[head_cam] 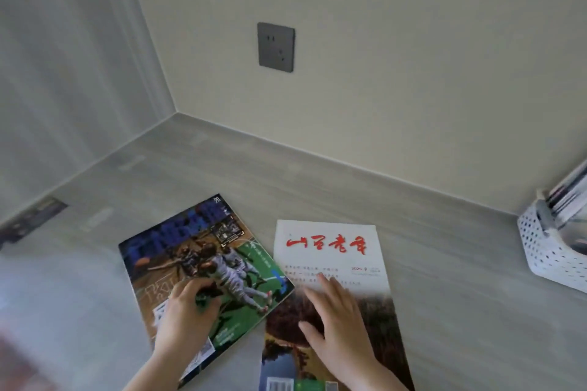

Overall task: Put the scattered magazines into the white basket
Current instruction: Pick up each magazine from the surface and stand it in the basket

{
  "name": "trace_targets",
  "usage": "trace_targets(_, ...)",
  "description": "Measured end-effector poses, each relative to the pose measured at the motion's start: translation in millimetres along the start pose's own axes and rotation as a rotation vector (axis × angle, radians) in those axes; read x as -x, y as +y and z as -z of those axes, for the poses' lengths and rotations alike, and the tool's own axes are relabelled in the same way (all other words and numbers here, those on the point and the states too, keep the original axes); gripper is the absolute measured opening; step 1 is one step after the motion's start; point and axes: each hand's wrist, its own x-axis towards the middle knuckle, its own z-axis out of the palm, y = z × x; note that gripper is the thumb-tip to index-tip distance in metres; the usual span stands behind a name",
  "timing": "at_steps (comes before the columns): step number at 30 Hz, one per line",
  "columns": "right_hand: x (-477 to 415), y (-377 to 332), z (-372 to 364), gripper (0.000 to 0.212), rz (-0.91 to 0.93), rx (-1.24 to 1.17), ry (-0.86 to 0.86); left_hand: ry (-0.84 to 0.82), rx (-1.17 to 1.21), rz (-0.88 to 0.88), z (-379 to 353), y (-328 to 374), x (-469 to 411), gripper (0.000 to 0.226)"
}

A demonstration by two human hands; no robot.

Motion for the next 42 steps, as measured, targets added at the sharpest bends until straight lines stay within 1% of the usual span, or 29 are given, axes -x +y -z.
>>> trace_targets(1,-5,-8,-6,0.054,0.049,0.041,-0.037,0.017,-0.032,0.02,6,-6,-3,0.037)
trace_targets(3,-13,-19,-21,0.056,0.078,0.115,-0.049,0.067,-0.053,0.054,18,-20,-12,0.045)
trace_targets(5,-16,-25,-27,0.053,0.14,0.29,0.052,0.111,0.022,0.135,30,-32,-21,0.049)
trace_targets(7,-18,-33,-23,0.049,0.054,0.417,-0.047,0.134,0.17,0.228,39,-40,-31,0.05)
trace_targets(9,-18,-34,-26,0.053,0.031,0.481,-0.039,0.157,0.269,0.263,44,-46,-40,0.052)
trace_targets(12,-17,-31,-30,0.059,0.016,0.515,-0.018,0.188,0.334,0.294,49,-51,-52,0.051)
trace_targets(15,-18,-32,-32,0.065,0.017,0.506,0.023,0.187,0.514,0.422,59,-49,-62,0.058)
trace_targets(17,-18,-32,-33,0.066,0.01,0.487,0.03,0.171,0.548,0.507,66,-47,-73,0.064)
trace_targets(18,-19,-32,-34,0.067,0.004,0.495,0.048,0.135,0.524,0.535,68,-47,-78,0.063)
trace_targets(19,-19,-33,-34,0.067,-0.001,0.498,0.061,0.09,0.516,0.549,71,-46,-84,0.058)
trace_targets(22,-18,-35,-32,0.065,-0.014,0.486,0.059,-0.056,0.614,0.527,68,-42,-98,0.032)
trace_targets(25,-18,-35,-33,0.065,-0.019,0.518,0.082,-0.163,0.592,0.461,68,-36,-109,0.025)
trace_targets(26,-18,-36,-33,0.062,-0.015,0.518,0.071,-0.201,0.58,0.426,70,-32,-111,0.026)
trace_targets(28,-16,-41,-29,0.049,-0.022,0.486,-0.017,-0.24,0.513,0.34,76,-25,-114,0.035)
trace_targets(30,-14,-44,-26,0.05,-0.044,0.443,-0.061,-0.232,0.401,0.23,81,-14,-112,0.042)
trace_targets(32,-16,-40,-28,0.052,-0.026,0.265,-0.06,-0.217,0.355,0.09,85,-1,-105,0.042)
trace_targets(33,-17,-36,-27,0.056,-0.056,0.136,-0.083,-0.207,0.351,0.019,86,5,-100,0.04)
trace_targets(34,-17,-35,-24,0.061,-0.124,0.03,-0.14,-0.194,0.352,-0.051,87,11,-96,0.04)
trace_targets(35,-18,-34,-21,0.065,-0.178,-0.058,-0.125,-0.179,0.356,-0.119,90,18,-91,0.041)
trace_targets(36,-18,-33,-17,0.068,-0.222,-0.153,-0.071,-0.165,0.366,-0.189,92,25,-86,0.044)
trace_targets(38,-20,-36,1,0.072,-0.329,-0.387,-0.01,-0.138,0.392,-0.329,98,42,-75,0.048)
trace_targets(40,-21,-33,21,0.076,-0.383,-0.619,0.028,-0.138,0.434,-0.441,103,64,-62,0.052)
trace_targets(42,-20,-30,45,0.077,-0.398,-0.796,0.094,-0.169,0.477,-0.54,103,88,-47,0.059)
